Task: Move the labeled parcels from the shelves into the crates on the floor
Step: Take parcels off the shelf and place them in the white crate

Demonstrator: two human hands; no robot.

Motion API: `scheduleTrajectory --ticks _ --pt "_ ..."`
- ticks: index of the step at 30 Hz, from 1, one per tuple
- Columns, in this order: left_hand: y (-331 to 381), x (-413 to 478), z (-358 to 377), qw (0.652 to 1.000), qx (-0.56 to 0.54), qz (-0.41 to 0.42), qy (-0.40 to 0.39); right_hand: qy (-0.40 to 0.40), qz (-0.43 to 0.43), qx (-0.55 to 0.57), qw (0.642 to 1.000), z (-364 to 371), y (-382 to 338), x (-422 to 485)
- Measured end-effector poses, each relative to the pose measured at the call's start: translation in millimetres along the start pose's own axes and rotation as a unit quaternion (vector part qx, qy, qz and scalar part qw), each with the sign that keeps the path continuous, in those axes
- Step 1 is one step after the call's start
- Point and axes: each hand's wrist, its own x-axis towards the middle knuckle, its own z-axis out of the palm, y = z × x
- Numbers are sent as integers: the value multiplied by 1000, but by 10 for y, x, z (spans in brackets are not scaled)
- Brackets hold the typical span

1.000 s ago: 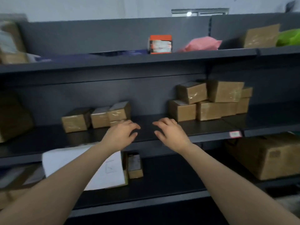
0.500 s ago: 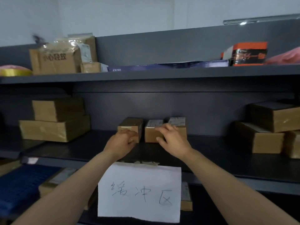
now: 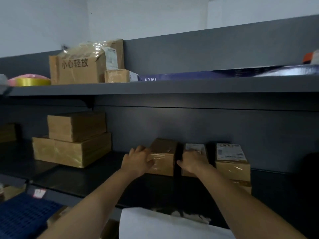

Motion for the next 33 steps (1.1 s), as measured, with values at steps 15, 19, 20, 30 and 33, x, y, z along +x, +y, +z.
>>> scheduleTrajectory --ticks 15,19,20,30,33 --pt "-223 880 281 982 -133 0 -134 151 247 349 891 147 -183 -73" --pt "-545 845 140 896 -416 -47 -146 42 295 603 740 119 -426 -178" --pt "-613 790 117 848 -498 -81 -162 47 287 623 726 142 -460 -187" --pt "-855 276 177 685 -699 -45 -198 103 203 721 654 177 -554 -371" --pt "-758 97 20 675 -719 -3 -169 122 163 737 644 50 -556 -564"
